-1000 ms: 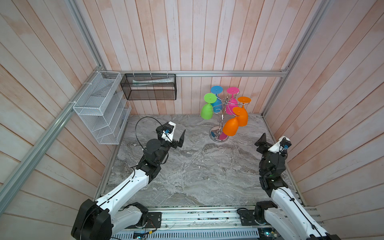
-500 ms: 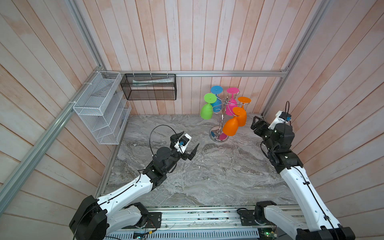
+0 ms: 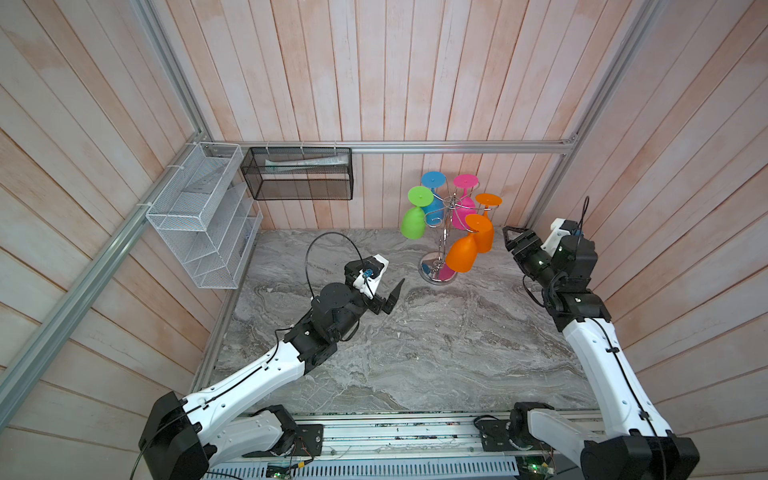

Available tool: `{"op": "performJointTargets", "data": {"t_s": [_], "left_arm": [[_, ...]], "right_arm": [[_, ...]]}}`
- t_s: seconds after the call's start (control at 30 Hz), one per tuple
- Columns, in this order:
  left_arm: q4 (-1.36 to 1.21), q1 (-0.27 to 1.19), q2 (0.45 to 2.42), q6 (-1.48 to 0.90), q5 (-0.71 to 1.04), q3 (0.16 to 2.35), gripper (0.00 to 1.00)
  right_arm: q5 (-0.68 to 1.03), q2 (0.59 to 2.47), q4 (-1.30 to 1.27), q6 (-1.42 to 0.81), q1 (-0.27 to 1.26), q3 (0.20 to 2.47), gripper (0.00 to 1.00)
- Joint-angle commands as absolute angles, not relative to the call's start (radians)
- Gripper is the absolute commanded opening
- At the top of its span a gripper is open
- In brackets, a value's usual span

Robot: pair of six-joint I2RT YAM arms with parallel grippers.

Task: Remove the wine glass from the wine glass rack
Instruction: 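Raise the right gripper toward the nearer orange glass while the left gripper moves forward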

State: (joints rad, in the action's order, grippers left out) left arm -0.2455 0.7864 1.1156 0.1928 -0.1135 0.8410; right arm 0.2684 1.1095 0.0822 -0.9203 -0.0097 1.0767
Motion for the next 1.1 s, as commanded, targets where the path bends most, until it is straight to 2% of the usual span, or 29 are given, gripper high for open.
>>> {"op": "performJointTargets", "data": {"t_s": [0.0, 0.37, 0.87, 1.07], "left_arm": [[-0.191, 0.792, 1.094, 0.202, -0.013, 0.843, 0.99], [-0.277, 0.797, 1.033, 0.239, 0.0, 0.729, 0.99], [-0.328, 0.804, 1.004, 0.259, -0.014, 0.658, 0.99], [-0.329, 0.804, 1.006, 0.259, -0.017, 0.655, 0.99]], "right_arm": [[0.414, 1.158, 0.019, -1.023, -0.035, 1.101, 0.68], [0.548, 1.252, -0.121, -1.172, -0.046, 1.134, 0.59], [0.576, 1.32, -0.218, -1.254, -0.044, 1.115, 0.49], [0.588, 1.338, -0.256, -1.288, -0.043, 1.102, 0.42]]}}
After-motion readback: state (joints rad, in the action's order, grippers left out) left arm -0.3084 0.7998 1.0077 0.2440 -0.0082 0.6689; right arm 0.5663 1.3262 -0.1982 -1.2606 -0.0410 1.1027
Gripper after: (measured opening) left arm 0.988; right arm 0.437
